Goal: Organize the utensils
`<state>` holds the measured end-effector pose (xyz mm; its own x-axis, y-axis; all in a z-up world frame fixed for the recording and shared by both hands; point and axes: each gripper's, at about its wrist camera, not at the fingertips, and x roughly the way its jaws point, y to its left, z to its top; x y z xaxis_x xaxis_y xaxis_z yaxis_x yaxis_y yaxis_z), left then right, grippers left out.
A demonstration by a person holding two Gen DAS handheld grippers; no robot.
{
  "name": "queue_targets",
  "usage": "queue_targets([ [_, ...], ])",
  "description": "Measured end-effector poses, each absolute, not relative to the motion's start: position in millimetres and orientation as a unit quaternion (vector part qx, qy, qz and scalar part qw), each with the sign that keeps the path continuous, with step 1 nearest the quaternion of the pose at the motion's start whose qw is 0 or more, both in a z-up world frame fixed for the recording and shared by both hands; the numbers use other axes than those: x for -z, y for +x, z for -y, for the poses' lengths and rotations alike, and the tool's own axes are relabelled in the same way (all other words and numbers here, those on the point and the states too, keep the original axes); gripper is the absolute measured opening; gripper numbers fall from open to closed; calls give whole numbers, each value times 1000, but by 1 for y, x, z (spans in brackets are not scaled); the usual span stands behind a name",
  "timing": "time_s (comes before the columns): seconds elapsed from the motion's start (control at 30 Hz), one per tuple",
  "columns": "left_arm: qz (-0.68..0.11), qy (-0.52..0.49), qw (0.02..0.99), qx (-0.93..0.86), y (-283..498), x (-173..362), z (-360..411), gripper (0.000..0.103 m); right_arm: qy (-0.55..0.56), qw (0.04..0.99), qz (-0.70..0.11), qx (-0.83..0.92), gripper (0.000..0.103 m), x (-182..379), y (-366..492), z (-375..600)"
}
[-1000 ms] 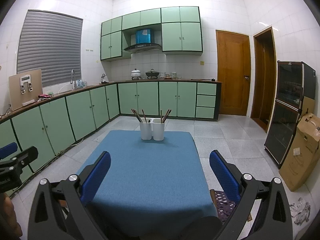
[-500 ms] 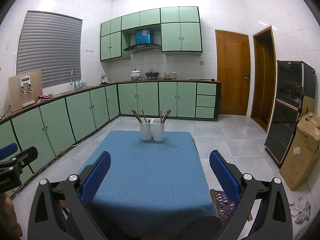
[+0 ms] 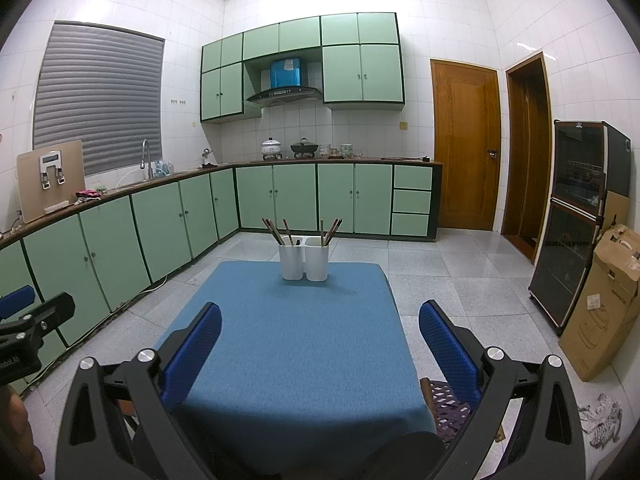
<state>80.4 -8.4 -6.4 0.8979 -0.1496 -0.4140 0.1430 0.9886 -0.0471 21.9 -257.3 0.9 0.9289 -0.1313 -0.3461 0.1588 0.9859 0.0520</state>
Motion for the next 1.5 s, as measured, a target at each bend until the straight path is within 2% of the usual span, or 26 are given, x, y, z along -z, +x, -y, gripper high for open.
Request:
queue_targets([
  [1.5,-214,-9,973,81,78,4,10,98,41,981,-173,74,97,-1,22,258],
])
